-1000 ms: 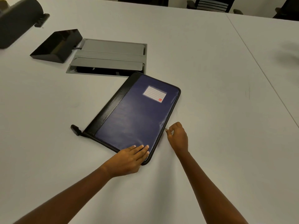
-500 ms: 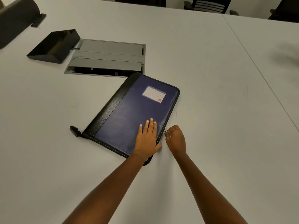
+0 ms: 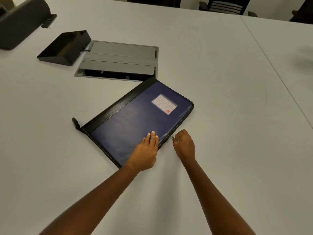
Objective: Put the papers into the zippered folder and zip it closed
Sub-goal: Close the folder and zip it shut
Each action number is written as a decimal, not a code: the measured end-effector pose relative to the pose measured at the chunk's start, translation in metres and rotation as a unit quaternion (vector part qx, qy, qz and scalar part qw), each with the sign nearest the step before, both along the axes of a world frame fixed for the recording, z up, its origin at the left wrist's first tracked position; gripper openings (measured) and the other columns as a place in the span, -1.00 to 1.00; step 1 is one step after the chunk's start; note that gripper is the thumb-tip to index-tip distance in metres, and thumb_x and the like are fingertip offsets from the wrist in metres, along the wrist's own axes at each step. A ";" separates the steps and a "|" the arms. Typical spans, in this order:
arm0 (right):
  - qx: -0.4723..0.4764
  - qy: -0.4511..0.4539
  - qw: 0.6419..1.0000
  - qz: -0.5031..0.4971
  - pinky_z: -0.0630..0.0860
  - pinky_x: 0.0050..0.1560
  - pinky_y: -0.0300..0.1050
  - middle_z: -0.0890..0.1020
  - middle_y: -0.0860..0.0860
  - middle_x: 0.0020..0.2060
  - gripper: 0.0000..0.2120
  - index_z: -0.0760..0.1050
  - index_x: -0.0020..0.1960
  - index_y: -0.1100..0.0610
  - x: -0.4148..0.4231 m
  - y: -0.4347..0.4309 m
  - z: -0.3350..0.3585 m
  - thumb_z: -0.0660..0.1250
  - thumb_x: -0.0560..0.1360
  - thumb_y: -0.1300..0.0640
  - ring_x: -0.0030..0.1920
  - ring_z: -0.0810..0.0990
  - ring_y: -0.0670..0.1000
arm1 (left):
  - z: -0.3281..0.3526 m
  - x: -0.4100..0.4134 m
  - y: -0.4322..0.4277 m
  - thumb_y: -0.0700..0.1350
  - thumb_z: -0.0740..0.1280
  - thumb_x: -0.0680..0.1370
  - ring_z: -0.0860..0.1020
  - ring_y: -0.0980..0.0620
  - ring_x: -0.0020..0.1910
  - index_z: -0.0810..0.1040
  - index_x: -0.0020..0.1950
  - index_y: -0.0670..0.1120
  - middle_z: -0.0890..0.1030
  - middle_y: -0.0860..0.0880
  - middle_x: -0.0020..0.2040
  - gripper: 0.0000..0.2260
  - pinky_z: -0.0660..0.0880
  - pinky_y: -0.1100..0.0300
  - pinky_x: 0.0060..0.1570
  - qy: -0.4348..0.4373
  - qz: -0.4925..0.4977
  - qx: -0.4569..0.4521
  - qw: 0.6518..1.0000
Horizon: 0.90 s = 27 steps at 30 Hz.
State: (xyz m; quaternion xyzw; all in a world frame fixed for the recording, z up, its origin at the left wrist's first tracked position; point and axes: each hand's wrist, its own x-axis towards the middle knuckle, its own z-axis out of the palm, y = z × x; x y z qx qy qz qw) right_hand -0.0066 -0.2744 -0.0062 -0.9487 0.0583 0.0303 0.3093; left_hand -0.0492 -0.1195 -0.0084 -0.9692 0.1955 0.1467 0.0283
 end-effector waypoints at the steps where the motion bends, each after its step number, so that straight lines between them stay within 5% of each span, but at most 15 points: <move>1: 0.004 0.000 1.000 -0.008 0.49 0.06 -0.11 0.57 0.22 0.10 -0.77 0.48 0.09 0.34 0.003 -0.002 0.001 0.28 0.50 0.21 0.05 0.57 0.16 | 0.000 -0.003 0.005 -0.11 0.03 0.61 -0.07 -0.26 0.51 -0.20 0.47 -0.28 -0.10 -0.32 0.51 -0.44 0.01 -0.03 0.49 -0.003 -0.009 0.001 1.000; 5: 0.018 -0.008 1.000 -0.020 0.47 -0.02 -0.15 0.58 0.22 0.04 -0.80 0.48 0.04 0.34 0.012 -0.005 0.003 0.29 0.49 0.23 -0.01 0.59 0.16 | 0.005 -0.012 0.028 -0.12 0.00 0.61 -0.07 -0.22 0.52 -0.18 0.48 -0.27 -0.10 -0.29 0.52 -0.46 -0.01 0.01 0.50 -0.003 -0.030 0.018 0.999; 7: 0.023 -0.020 0.999 -0.022 0.49 -0.06 -0.10 0.59 0.25 -0.01 -0.85 0.49 -0.02 0.36 0.015 -0.005 0.005 0.29 0.48 0.27 -0.04 0.59 0.19 | 0.012 -0.017 0.038 -0.08 0.17 0.56 0.18 -0.21 0.48 0.07 0.46 -0.30 0.16 -0.31 0.48 -0.44 0.20 0.07 0.44 -0.048 -0.049 0.011 0.998; 9: 0.033 -0.028 0.998 -0.038 0.50 -0.10 -0.03 0.58 0.28 -0.06 -0.89 0.47 -0.10 0.39 0.017 -0.009 0.007 0.27 0.48 0.31 -0.09 0.58 0.22 | 0.019 -0.020 0.048 -0.02 0.48 0.31 0.55 -0.12 0.21 0.49 0.25 -0.24 0.56 -0.23 0.23 -0.42 0.52 0.17 0.14 -0.082 -0.072 0.003 0.994; 12: 0.039 -0.027 0.997 -0.065 0.47 -0.15 -0.04 0.57 0.29 -0.07 -0.91 0.46 -0.13 0.40 0.023 -0.021 0.010 0.25 0.47 0.35 -0.12 0.56 0.23 | 0.020 -0.023 0.066 -0.05 0.60 0.07 0.66 -0.05 0.01 0.64 0.06 -0.19 0.68 -0.14 0.05 -0.41 0.60 0.20 -0.07 -0.119 -0.090 0.003 0.989; 17: 0.044 -0.040 0.997 -0.051 0.50 -0.13 -0.04 0.54 0.26 -0.04 -0.92 0.45 -0.15 0.40 0.020 -0.022 0.008 0.24 0.48 0.36 -0.12 0.56 0.23 | 0.017 -0.026 0.083 -0.07 0.62 0.03 0.66 -0.04 0.02 0.62 0.09 -0.19 0.67 -0.14 0.08 -0.35 0.60 0.18 -0.08 -0.100 -0.064 -0.004 0.993; 19: 0.051 -0.051 0.996 -0.045 0.50 -0.14 -0.07 0.51 0.19 -0.04 -0.93 0.46 -0.11 0.38 0.015 -0.020 0.005 0.26 0.49 0.34 -0.11 0.57 0.19 | 0.018 -0.024 0.080 -0.06 0.58 0.15 0.60 -0.09 0.15 0.54 0.21 -0.21 0.61 -0.19 0.19 -0.34 0.56 0.14 0.05 -0.092 -0.030 -0.006 0.995; 21: 0.075 -0.058 0.994 -0.054 0.46 -0.18 -0.22 0.45 0.05 -0.08 -0.89 0.45 0.00 0.36 0.012 -0.018 0.002 0.25 0.49 0.34 -0.10 0.55 0.11 | 0.012 -0.021 0.074 -0.06 0.33 0.47 0.27 -0.15 0.45 0.17 0.46 -0.22 0.26 -0.24 0.47 -0.37 0.26 0.09 0.40 -0.058 0.004 -0.012 0.998; 23: 0.095 -0.059 0.991 -0.068 0.39 -0.21 -0.47 0.39 -0.05 -0.06 -0.83 0.43 0.07 0.36 0.007 -0.017 -0.001 0.24 0.50 0.33 -0.11 0.48 -0.03 | 0.006 -0.013 0.066 -0.08 0.08 0.60 -0.02 -0.13 0.53 -0.12 0.50 -0.17 -0.04 -0.18 0.55 -0.44 -0.01 0.06 0.50 -0.015 0.028 -0.014 0.999; 27: 0.116 -0.055 0.989 -0.074 0.31 -0.21 -0.70 0.44 0.01 0.04 -0.81 0.42 0.09 0.35 -0.013 -0.012 -0.006 0.26 0.49 0.34 -0.09 0.41 -0.13 | 0.001 0.002 0.040 -0.07 0.06 0.62 -0.01 -0.13 0.53 -0.11 0.50 -0.18 -0.02 -0.18 0.55 -0.46 -0.01 0.05 0.50 -0.025 0.041 -0.033 0.998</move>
